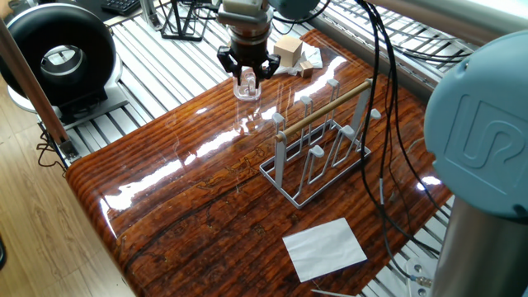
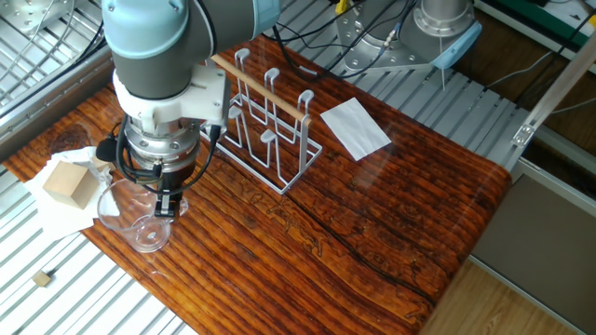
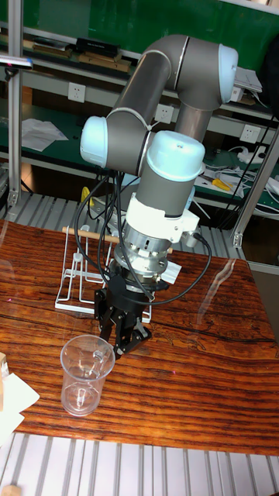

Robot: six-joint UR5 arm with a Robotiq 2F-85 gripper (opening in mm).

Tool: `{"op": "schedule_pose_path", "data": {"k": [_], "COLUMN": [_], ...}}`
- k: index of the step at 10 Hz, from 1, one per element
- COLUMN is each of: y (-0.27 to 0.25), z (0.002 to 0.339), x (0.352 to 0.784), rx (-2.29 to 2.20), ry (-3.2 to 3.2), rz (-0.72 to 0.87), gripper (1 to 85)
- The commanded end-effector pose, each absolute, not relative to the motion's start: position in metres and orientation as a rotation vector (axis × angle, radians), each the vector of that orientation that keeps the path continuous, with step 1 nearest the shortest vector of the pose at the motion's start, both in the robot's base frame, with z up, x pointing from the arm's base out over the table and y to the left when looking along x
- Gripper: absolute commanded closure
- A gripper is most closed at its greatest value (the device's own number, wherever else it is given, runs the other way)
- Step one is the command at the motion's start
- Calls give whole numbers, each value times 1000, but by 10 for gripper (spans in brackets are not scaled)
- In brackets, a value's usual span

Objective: Put the cup on the cup rack

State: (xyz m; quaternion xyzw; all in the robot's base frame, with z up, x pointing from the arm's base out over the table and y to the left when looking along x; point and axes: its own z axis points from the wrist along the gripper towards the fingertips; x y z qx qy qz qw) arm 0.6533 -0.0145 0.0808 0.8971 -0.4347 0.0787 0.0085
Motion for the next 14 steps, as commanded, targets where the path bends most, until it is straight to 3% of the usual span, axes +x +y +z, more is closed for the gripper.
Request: {"op": "schedule_pose_path", "data": {"k": [1,11,12,14], "y": [-9,-6,-5,-3], "z": [76,67,67,67], "x": [656,658,660,667], "rx": [2807,2779,2779,2768], "ry": [-1417,-1484,-1498,-1573], "rz": [231,233,240,283], "gripper": [450,473,507,843]}}
